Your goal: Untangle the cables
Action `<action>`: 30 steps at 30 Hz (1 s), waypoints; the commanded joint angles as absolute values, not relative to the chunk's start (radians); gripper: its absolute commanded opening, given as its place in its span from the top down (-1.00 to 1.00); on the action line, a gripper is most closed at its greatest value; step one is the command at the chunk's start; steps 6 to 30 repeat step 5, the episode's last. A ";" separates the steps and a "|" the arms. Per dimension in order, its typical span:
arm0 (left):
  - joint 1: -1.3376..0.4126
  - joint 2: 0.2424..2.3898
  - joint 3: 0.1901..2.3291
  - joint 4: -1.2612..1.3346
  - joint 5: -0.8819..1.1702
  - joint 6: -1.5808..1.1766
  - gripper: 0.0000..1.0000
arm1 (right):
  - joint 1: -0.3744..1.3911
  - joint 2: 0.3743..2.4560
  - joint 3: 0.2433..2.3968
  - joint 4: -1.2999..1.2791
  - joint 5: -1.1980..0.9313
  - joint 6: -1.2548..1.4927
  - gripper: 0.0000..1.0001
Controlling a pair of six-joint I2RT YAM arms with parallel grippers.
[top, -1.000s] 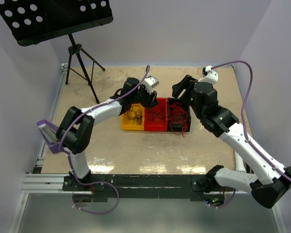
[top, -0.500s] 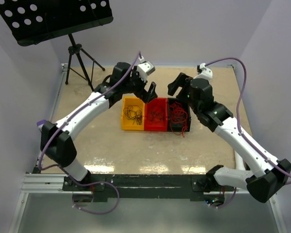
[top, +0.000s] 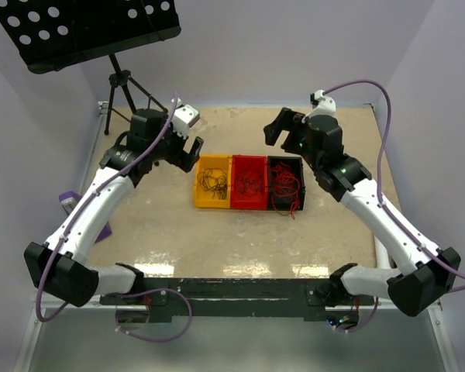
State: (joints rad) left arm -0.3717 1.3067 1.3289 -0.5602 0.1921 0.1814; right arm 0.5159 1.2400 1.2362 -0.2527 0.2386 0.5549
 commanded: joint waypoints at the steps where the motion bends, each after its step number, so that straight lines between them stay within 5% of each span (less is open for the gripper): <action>1: -0.348 1.241 1.292 -0.586 0.081 0.202 -1.00 | 0.512 1.174 1.230 -0.198 0.209 0.505 -0.97; 30: -0.272 1.187 1.232 -0.519 0.071 0.175 -1.00 | 0.514 1.108 1.187 -0.202 0.222 0.479 -0.97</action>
